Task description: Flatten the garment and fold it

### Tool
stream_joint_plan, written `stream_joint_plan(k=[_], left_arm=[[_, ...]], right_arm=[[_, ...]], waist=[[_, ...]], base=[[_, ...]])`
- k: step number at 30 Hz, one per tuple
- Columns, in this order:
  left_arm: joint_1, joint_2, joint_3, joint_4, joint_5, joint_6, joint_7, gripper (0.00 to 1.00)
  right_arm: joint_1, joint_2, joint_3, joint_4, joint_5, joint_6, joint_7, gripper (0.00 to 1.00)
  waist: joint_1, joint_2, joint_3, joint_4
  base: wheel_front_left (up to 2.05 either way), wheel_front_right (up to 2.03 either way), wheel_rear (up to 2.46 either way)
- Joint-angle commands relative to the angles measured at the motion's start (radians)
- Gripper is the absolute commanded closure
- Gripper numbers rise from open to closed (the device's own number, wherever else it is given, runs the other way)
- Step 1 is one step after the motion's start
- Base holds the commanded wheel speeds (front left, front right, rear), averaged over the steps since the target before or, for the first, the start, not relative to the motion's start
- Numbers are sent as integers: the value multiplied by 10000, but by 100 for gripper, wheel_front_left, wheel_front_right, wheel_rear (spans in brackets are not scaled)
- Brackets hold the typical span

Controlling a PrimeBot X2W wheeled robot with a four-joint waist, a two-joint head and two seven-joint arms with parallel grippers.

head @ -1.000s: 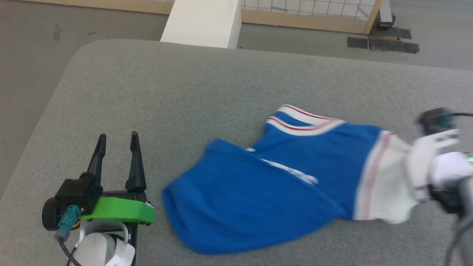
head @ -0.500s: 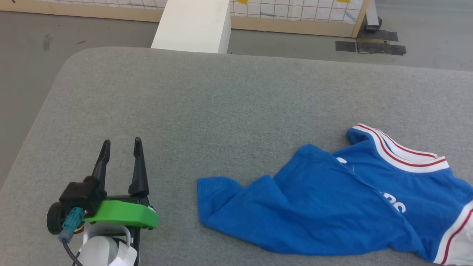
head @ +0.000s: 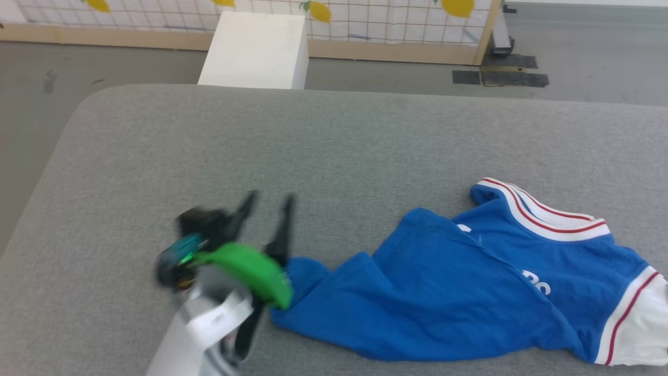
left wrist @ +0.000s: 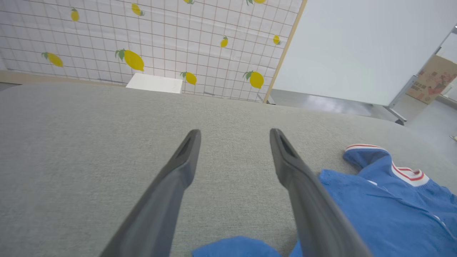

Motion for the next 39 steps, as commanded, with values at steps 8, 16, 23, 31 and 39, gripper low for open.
stream_joint_plan(k=[8, 16, 23, 31, 39], left_arm=[[-2361, -220, -2630, 1908, -802, -240, 4628, 0], [-3245, -195, -4377, 3634, -141, -266, 7386, 0], [-2820, -198, -5177, 3873, -1141, -367, 8441, 100], [-3238, -203, -3804, 3188, -2045, 166, 6006, 100], [-3896, 254, -1577, 2031, -2521, 1274, 3722, 100]], right_arm=[[611, 265, 576, -245, -192, 33, -52, 0], [608, 292, 888, -137, -122, 33, -118, 0], [675, 294, 841, 128, -103, 33, -292, 0], [677, 295, 859, 362, -145, 33, -403, 0], [721, 296, 1022, 686, -162, 33, -457, 0]], waist=[[0, 0, 111, -746], [0, 0, 503, -1370], [0, 0, 604, -1386], [0, 0, 460, -845], [0, 0, 108, -82]], base=[[0, 0, 0], [0, 0, 0], [0, 0, 0], [0, 0, 0], [0, 0, 0]])
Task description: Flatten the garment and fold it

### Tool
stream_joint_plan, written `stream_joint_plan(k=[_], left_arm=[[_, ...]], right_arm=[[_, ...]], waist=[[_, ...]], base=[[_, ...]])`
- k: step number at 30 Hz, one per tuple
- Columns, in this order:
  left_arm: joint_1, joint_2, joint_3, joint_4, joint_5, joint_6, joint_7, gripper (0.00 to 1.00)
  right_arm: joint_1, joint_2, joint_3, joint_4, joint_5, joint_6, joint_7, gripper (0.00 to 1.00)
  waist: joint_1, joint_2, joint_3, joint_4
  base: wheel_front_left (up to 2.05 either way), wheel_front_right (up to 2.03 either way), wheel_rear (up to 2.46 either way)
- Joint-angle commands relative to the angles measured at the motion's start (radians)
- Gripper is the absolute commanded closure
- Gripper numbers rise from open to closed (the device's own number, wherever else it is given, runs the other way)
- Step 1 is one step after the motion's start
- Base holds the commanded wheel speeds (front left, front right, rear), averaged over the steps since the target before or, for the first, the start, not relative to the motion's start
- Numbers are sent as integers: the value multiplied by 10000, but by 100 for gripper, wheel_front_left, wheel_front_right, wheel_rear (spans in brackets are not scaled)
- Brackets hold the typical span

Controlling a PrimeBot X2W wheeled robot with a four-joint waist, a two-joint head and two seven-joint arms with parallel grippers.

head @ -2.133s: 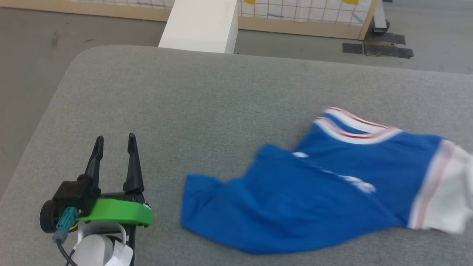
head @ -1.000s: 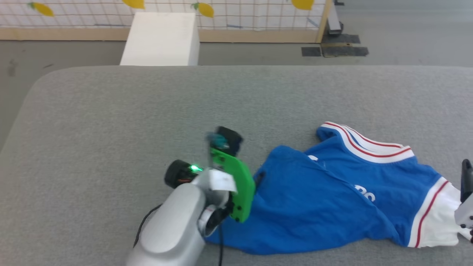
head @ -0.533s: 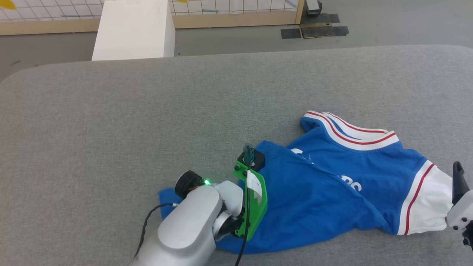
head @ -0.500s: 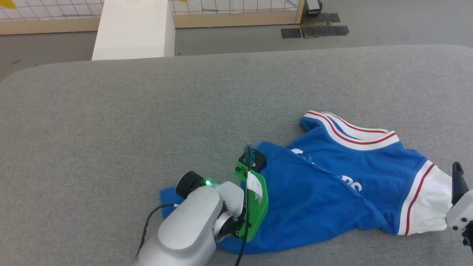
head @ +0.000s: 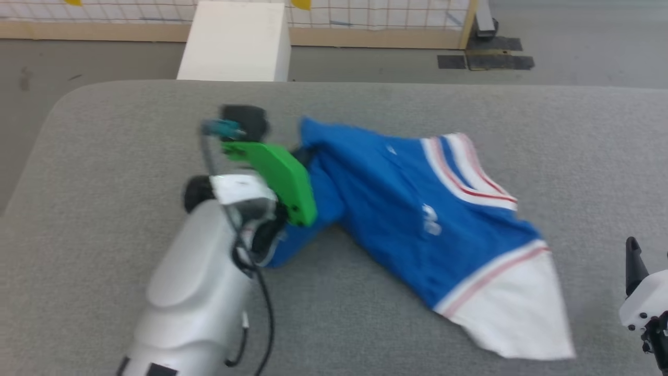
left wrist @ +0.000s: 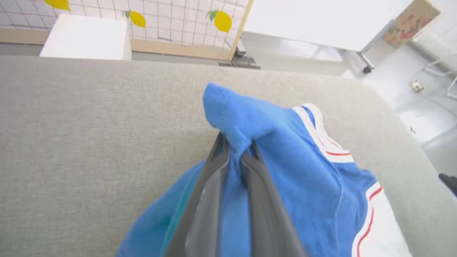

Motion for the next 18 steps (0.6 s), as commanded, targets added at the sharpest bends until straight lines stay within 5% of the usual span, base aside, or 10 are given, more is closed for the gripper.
stream_joint_plan(k=[1, 9, 18], left_arm=[[-7, 282, 335, -248, -122, 208, -215, 100], [2407, 1328, 1080, -1719, -143, 1371, 13, 100], [5416, 1072, -281, -2236, -983, 1056, 1786, 100]], right_arm=[[132, 6, 40, 73, -38, 33, -85, 0], [250, 6, 115, 305, -117, 33, -121, 0], [183, 6, 387, 447, -147, 33, -34, 0]], waist=[[0, 0, -270, 400], [0, 0, -558, 1153], [0, 0, -462, 1672]], base=[[0, 0, 0], [0, 0, 0], [0, 0, 0]])
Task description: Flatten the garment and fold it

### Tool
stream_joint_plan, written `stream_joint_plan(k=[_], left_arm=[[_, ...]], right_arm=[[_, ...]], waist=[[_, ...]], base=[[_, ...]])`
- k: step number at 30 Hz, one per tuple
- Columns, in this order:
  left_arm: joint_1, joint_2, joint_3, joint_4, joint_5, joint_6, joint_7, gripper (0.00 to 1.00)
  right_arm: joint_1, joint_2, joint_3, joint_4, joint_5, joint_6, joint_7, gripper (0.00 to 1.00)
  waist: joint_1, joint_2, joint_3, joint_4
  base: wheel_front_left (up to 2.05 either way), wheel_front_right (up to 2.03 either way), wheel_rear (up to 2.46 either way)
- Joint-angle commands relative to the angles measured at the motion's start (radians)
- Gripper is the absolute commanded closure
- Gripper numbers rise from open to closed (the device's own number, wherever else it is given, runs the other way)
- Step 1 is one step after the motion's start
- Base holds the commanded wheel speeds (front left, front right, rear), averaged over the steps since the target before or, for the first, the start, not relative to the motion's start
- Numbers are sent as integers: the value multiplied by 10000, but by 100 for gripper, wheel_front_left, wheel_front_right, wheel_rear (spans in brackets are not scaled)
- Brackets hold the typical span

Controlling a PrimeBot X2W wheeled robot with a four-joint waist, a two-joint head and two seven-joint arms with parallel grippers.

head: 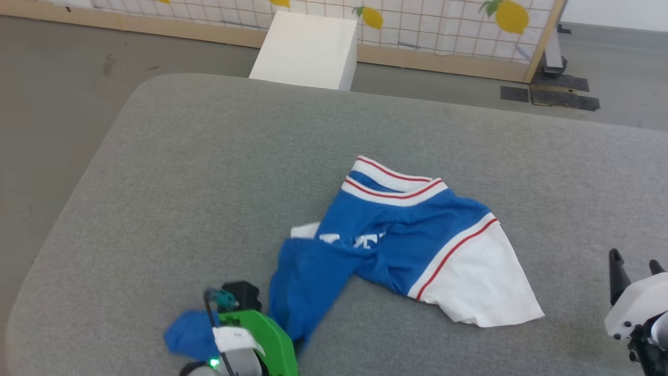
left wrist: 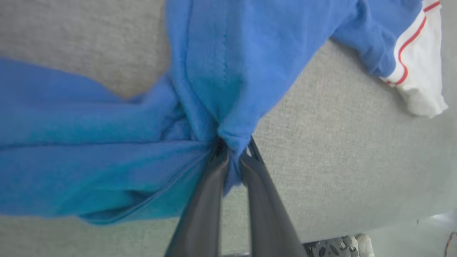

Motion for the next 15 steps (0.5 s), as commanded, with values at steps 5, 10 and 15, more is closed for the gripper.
stream_joint_plan(k=[5, 10, 15], left_arm=[[343, -232, 63, -74, -646, -225, 252, 100], [176, -627, 1217, -973, -1986, -762, -451, 0], [-78, -679, 2592, -2071, -2735, -1566, -1877, 0]], right_arm=[[37, 3, 298, 241, -25, 33, 21, 0], [128, 3, 578, 390, -82, 33, 11, 0], [129, 3, 1138, 365, -192, 33, 135, 0]], waist=[[0, 0, -87, 141], [0, 0, -280, 101], [0, 0, -391, 6]], base=[[0, 0, 0], [0, 0, 0], [0, 0, 0]])
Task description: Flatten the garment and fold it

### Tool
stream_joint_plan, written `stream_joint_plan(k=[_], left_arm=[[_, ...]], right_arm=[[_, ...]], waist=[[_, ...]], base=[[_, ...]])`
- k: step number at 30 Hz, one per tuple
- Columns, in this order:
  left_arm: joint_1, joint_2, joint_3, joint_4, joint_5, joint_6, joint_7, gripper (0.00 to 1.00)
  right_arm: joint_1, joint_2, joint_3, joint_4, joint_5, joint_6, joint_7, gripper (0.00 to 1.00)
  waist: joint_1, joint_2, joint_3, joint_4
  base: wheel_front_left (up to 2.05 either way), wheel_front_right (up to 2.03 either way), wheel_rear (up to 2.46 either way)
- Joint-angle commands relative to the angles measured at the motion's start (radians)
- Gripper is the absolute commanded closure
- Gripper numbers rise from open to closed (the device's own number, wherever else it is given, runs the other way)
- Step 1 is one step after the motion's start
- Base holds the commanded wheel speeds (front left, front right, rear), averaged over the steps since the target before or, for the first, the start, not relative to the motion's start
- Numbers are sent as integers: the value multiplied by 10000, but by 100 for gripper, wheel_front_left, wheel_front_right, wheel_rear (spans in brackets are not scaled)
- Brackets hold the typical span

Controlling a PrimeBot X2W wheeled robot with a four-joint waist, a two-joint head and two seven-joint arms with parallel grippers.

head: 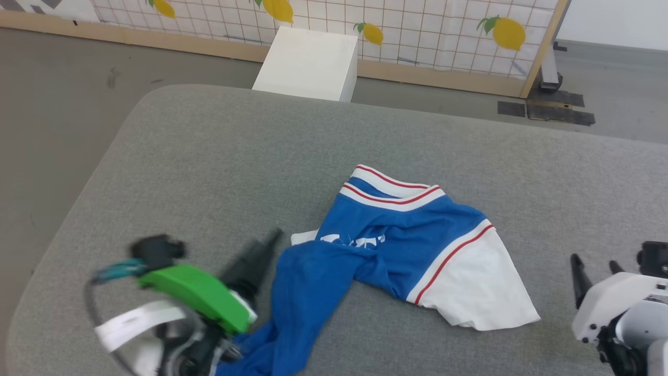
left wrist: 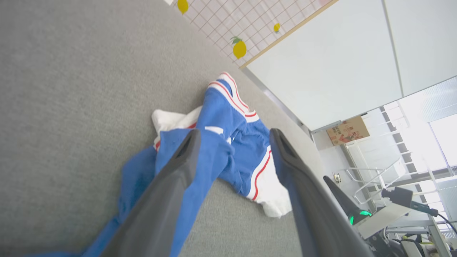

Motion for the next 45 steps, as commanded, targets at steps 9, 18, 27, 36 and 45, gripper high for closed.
stream_joint_plan(k=[9, 18, 27, 36, 45], left_arm=[[-360, 848, 741, 210, 4572, 81, -5311, 0], [-410, 758, 318, 970, 6766, 721, -6351, 0], [-425, 359, 686, 891, 6967, 579, -6380, 0], [-285, 47, 1045, 720, 7177, 279, -6381, 0], [-390, -185, 933, 1100, 7221, -62, -6382, 0]], right_arm=[[158, -9, 1462, -107, -711, 33, 1765, 0], [-269, -290, 2574, 515, -1412, 33, 3913, 0], [-432, -773, 3749, 685, -906, 33, 4700, 100], [-572, -1345, 3109, -210, -152, 33, 4097, 100], [45, -2731, 166, -971, -476, 33, 4603, 100]], waist=[[0, 0, 68, -39], [0, 0, 482, 203], [0, 0, 736, 264], [0, 0, 646, -101], [0, 0, 728, -405]], base=[[0, 0, 0], [0, 0, 0], [0, 0, 0], [0, 0, 0], [0, 0, 0]])
